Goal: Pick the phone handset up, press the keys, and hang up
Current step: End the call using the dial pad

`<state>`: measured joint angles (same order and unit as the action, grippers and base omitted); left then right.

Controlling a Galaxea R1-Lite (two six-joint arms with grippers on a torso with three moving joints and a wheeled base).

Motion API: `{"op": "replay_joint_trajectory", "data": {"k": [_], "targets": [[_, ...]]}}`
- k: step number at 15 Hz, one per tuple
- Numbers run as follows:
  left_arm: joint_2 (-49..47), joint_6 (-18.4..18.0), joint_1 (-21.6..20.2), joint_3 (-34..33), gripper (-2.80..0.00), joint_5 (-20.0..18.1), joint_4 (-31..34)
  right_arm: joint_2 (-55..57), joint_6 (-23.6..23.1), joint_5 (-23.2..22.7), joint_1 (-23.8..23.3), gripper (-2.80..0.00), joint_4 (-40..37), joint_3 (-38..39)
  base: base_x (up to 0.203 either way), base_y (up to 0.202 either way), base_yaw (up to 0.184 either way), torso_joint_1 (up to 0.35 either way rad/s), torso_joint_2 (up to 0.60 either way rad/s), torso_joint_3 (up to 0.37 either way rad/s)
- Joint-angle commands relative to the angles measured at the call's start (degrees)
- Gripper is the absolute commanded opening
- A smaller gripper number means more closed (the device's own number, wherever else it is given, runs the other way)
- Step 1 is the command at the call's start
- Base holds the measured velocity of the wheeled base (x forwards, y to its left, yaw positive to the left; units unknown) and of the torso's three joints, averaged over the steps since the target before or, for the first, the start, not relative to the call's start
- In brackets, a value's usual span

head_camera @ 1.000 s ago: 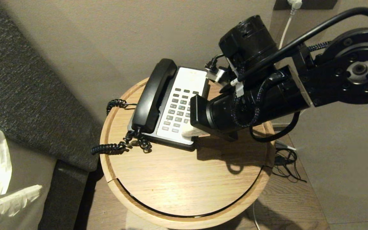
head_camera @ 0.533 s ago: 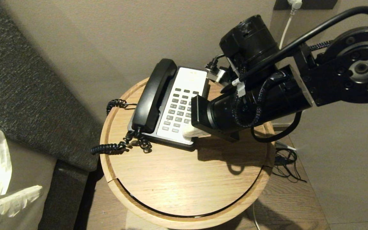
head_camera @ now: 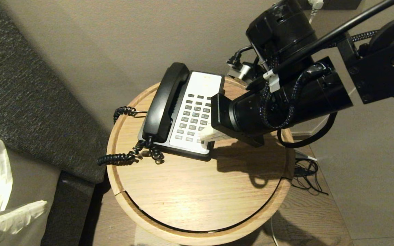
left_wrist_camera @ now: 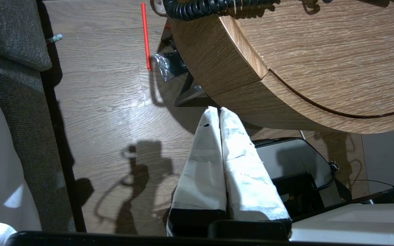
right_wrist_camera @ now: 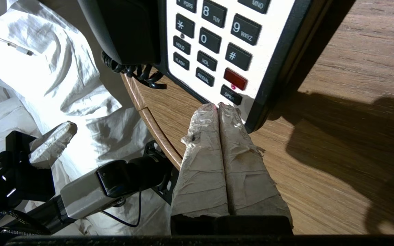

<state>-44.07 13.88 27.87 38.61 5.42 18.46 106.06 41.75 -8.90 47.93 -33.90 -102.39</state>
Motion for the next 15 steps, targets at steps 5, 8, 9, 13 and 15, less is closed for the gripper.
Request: {"op": "replay_joint_trajectory", "data": {"k": [5, 8, 9, 13, 15], "targets": [[-0.01, 0.09, -0.01, -0.2, -2.8, 0.02, 0.03, 1.39, -0.04, -0.15, -0.03, -2.8, 0.59, -0.1, 0.0, 0.0, 0.0, 0.0, 0.0, 0.0], [0.04, 0.09, 0.07, -0.2, -2.8, 0.02, 0.02, 2.04, -0.18, -0.07, -0.12, -2.8, 0.68, -0.18, 0.0, 0.0, 0.0, 0.0, 0.0, 0.0], [0.04, 0.09, -0.01, -0.2, -2.8, 0.02, 0.0, 2.06, -0.2, -0.07, -0.12, -2.8, 0.68, -0.18, 0.0, 0.0, 0.0, 0.0, 0.0, 0.0], [0.12, 0.09, 0.08, -0.2, -2.8, 0.02, 0.0, 2.57, -0.44, 0.02, -0.12, -2.8, 0.68, -0.09, 0.0, 0.0, 0.0, 0.0, 0.0, 0.0], [0.12, 0.09, -0.01, -0.2, -2.8, 0.02, 0.08, 2.57, -0.78, 0.11, -0.21, -2.8, 0.68, -0.01, 0.0, 0.0, 0.0, 0.0, 0.0, 0.0]]}}
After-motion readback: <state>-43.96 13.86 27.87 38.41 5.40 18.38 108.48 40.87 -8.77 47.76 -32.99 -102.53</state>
